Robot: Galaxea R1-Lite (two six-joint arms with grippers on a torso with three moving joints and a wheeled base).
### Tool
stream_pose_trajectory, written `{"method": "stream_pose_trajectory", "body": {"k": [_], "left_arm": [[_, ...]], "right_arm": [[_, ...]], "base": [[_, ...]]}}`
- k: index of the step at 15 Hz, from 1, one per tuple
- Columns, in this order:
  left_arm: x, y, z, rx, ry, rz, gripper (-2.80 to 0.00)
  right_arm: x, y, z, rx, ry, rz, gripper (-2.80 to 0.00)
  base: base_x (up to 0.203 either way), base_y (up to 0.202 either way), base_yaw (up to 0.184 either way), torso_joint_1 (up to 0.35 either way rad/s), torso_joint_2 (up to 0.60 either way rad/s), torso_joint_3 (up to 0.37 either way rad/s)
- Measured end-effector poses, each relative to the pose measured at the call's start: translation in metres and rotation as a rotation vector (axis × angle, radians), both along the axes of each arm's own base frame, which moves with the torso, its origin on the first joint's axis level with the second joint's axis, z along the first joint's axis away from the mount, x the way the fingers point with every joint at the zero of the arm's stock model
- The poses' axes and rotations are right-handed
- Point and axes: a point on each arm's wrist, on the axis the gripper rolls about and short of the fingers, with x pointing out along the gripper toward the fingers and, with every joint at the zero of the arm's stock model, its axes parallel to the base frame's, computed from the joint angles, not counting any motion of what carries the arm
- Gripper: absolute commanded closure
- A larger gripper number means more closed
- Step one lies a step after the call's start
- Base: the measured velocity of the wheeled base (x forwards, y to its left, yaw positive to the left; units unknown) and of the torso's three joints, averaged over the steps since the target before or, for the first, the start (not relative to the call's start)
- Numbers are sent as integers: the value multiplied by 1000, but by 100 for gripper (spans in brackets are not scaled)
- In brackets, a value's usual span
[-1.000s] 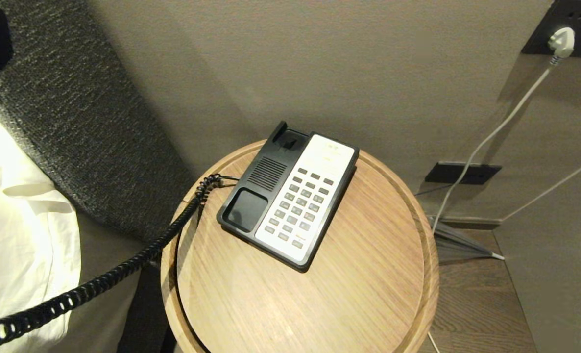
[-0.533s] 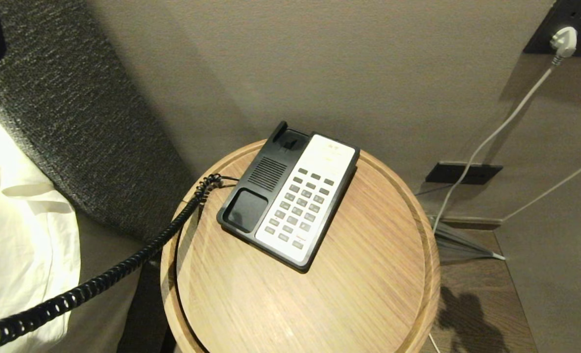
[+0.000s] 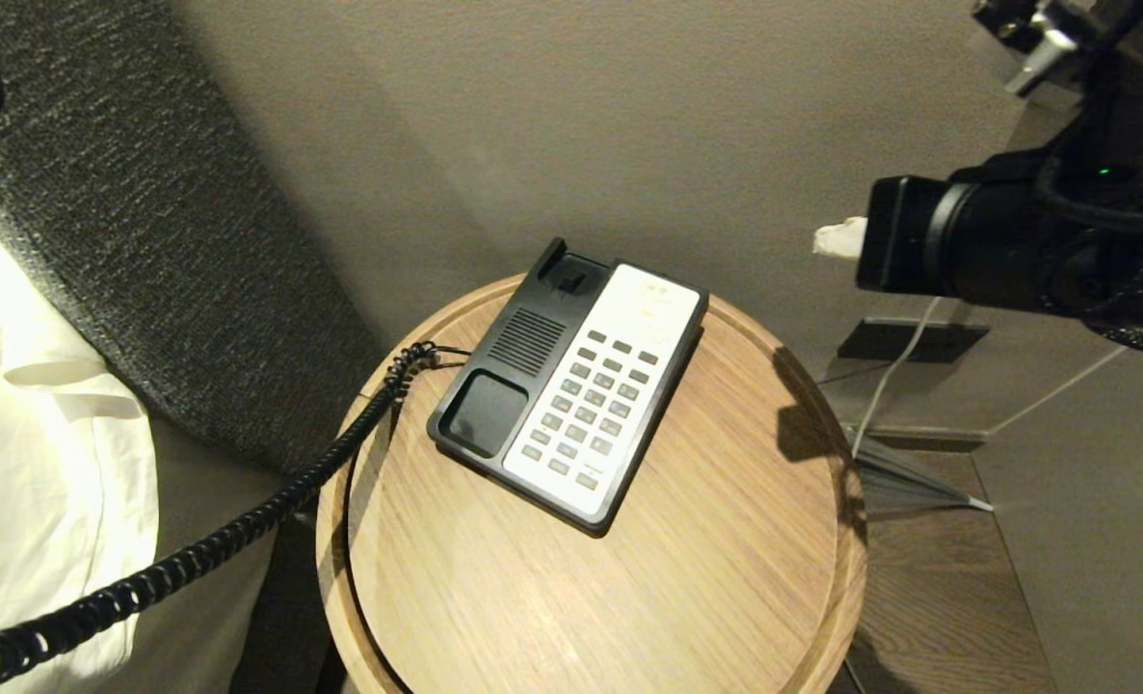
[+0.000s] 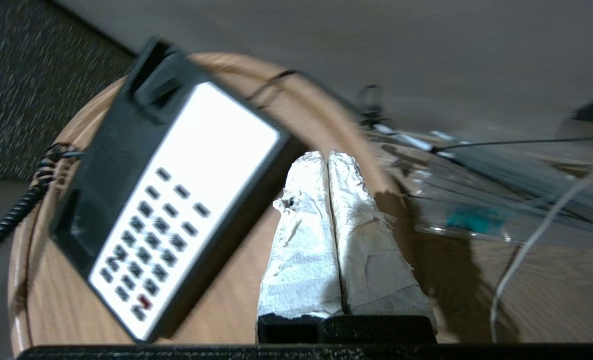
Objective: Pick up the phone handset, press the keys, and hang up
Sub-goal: Dial the number
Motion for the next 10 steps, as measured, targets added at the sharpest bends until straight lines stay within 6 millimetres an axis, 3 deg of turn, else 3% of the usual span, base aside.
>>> {"method": "stream_pose_trajectory", "body": {"k": [5,10], "left_arm": [[-2,1,-1,-16,6,-9,0],[-3,2,-2,-15,3,-12,0]], "right_arm": [[-19,57,-14,-32,48,134,0],[-26,91,-35,-91,81,198,0]], "base": [[0,0,0,0,0,0],[0,0,0,0,0,0]]}}
